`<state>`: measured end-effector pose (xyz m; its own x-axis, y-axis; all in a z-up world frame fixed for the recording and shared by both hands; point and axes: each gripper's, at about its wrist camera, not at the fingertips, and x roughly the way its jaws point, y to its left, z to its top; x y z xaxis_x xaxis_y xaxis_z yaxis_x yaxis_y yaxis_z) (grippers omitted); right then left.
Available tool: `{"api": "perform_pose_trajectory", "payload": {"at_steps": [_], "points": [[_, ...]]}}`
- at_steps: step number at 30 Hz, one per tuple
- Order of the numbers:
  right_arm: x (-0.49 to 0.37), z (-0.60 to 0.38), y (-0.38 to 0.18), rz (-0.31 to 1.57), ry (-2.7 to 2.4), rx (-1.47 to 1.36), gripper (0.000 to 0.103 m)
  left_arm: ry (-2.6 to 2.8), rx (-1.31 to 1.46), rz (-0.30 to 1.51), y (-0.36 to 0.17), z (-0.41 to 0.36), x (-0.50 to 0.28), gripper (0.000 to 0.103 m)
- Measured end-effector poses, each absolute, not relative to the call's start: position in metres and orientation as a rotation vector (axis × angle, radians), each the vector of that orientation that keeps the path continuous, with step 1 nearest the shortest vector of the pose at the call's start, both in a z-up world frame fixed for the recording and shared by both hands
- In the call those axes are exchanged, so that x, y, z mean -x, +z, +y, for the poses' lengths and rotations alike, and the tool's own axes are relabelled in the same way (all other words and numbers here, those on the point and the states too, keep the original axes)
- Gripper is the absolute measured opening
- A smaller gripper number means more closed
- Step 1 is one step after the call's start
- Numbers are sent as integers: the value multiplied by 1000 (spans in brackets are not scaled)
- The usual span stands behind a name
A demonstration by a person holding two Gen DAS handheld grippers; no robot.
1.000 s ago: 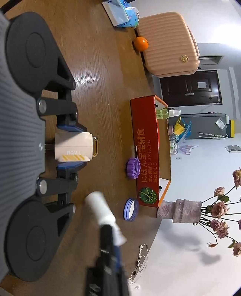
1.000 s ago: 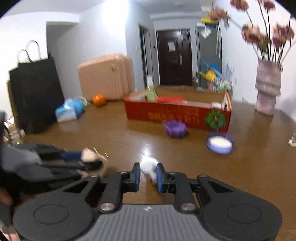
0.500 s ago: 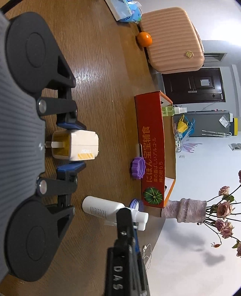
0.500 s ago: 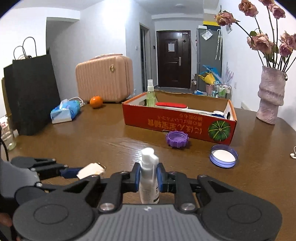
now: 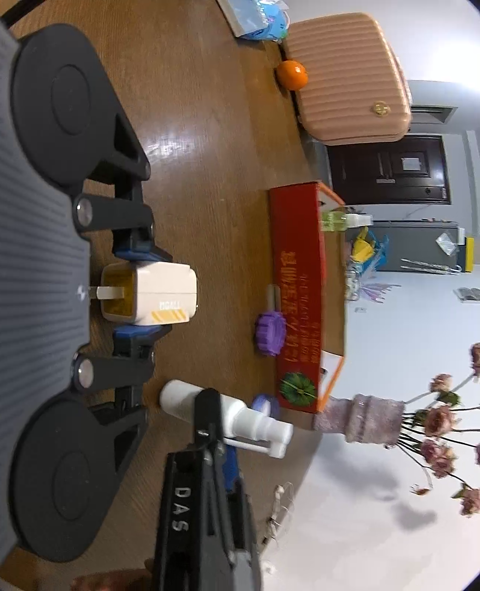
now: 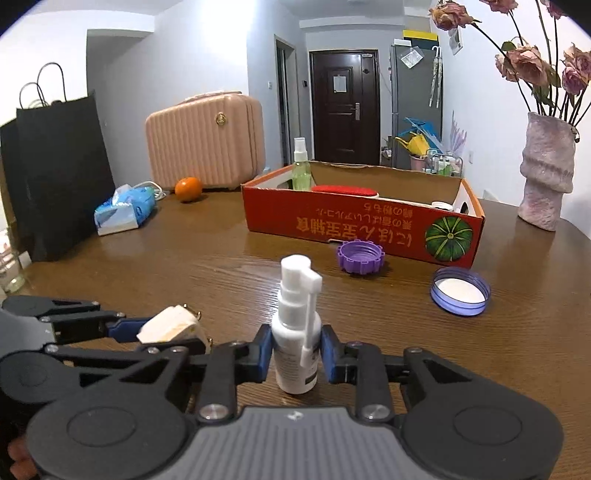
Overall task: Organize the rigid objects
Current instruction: 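Carry the plug and small spray bottle into the box and open both grippers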
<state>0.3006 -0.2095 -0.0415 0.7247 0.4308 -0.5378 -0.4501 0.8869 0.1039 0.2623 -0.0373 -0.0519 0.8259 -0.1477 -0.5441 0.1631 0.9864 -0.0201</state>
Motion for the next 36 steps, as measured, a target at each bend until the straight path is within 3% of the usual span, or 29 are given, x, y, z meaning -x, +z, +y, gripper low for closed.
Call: {"api": "perform_pose_trajectory", "payload": {"at_steps": [6,12,20,26,28,30,36], "points": [[-322,-224,-16,528,503,-11,27,-219,44,513,-6,-17,-304,31],[-416,-226,36,430,507,7,27,-243,57,534,44,5,-427,31],[-583,-212,-3,609,418,-28,27,-138,-83,723,2,3,-573,31],[-614,-191,-42,689,408,37,27,-139,-129,745,-24,9,-592,33],[-613,-186,-45,675,403,64,27,-149,-134,742,-24,8,-592,38],[-613,-184,-45,664,403,74,27,-152,-129,742,-22,7,-592,48],[-590,-189,-15,625,399,85,32,-127,-116,716,3,14,-571,49]]}}
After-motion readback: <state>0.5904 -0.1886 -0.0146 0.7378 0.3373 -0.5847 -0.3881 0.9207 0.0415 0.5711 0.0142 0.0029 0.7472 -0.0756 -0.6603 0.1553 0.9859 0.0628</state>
